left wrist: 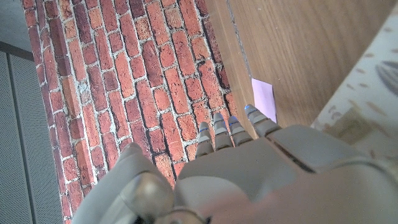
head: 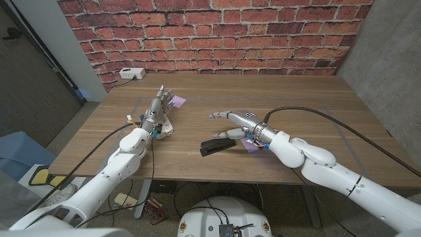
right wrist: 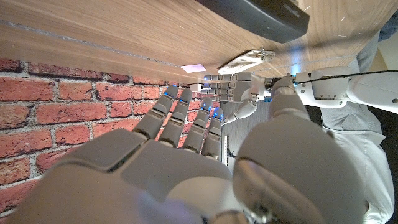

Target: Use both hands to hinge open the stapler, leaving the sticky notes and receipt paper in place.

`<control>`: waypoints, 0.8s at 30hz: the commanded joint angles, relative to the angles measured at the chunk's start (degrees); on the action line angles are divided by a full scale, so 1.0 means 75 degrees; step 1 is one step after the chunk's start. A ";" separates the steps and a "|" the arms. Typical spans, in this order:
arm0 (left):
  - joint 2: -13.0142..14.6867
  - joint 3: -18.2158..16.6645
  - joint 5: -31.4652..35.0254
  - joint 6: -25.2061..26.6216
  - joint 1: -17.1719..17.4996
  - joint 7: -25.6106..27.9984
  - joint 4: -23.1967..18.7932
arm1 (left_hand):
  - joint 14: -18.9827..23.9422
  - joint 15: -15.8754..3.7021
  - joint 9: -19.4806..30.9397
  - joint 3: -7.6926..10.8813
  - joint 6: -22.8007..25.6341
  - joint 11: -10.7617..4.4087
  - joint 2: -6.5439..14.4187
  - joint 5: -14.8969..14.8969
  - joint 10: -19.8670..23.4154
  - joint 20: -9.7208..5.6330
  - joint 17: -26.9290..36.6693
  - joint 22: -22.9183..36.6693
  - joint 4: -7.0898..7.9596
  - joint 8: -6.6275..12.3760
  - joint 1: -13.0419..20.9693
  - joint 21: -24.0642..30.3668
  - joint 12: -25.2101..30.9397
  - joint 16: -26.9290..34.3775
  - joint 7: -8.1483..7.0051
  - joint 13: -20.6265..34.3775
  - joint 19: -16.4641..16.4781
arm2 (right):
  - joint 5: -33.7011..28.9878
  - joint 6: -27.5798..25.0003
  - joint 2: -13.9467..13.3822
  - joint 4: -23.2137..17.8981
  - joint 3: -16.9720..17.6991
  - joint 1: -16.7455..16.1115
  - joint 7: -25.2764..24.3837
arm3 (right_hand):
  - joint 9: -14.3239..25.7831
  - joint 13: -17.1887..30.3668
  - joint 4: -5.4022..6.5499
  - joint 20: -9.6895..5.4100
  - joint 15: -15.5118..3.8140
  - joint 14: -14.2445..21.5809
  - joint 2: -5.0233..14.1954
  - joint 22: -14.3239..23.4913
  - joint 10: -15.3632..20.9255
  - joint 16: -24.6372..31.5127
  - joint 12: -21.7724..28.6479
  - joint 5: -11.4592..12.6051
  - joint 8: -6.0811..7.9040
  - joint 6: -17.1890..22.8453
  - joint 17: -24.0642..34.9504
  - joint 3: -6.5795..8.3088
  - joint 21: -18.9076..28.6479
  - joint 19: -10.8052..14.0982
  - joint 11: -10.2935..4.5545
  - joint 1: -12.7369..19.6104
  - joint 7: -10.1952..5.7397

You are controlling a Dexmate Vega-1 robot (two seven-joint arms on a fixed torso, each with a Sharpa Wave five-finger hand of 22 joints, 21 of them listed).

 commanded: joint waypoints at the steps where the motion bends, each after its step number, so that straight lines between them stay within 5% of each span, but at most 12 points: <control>1: -0.0055 -0.0004 -0.0046 -0.0091 -0.0035 -0.0112 0.0084 | -0.0005 -0.0033 0.0020 -0.0014 0.0035 0.0011 0.0033 0.0046 0.0089 0.0015 0.0019 0.0026 0.0000 -0.0029 -0.0012 -0.0030 0.0034 -0.0020 -0.0014 0.0040 -0.0010 | -0.0241 -0.0045 0.0045 -0.0026 -0.0170 0.0067 0.0206 | 0.0024 0.0017 -0.0015 -0.0014 -0.1331 0.0098 -0.0007 0.0012 0.0101 0.0089 0.0053 -0.0042 0.0074 0.0114 0.0026 -0.0021 0.0007 0.0052 -0.0002 0.0100 -0.0021; 16: -0.0023 -0.0049 -0.0088 -0.0085 0.0010 -0.0101 0.0008 | -0.0017 -0.0047 0.0020 -0.0020 0.0029 -0.0001 0.0036 0.0048 0.0085 0.0052 0.0018 0.0027 0.0001 -0.0035 -0.0025 -0.0034 0.0020 -0.0023 -0.0037 0.0040 -0.0031 | -0.0652 -0.0253 -0.0026 -0.0222 -0.0219 -0.0088 0.0156 | 0.0025 0.0012 -0.0018 0.0209 -0.1332 0.0183 0.0058 0.0016 0.0226 0.0161 0.0064 -0.0052 0.0123 0.0373 0.0075 -0.0049 0.0030 0.0135 0.0016 0.0213 -0.0063; 24: -0.0097 -0.0038 -0.0184 -0.0115 -0.0008 -0.0226 0.0046 | 0.0017 -0.0046 0.0020 -0.0024 0.0045 0.0020 0.0039 0.0049 0.0131 0.0054 0.0018 0.0028 0.0001 -0.0031 -0.0033 -0.0016 0.0031 -0.0010 -0.0023 0.0041 0.0010 | -0.0977 -0.0382 -0.0063 -0.0378 -0.0299 -0.0150 0.0231 | 0.0028 0.0024 -0.0050 0.0050 -0.1296 -0.0116 0.0018 0.0016 0.0281 0.0039 0.0064 -0.0072 0.0103 0.0424 0.0069 -0.0093 -0.0009 0.0047 0.0021 0.0315 -0.0063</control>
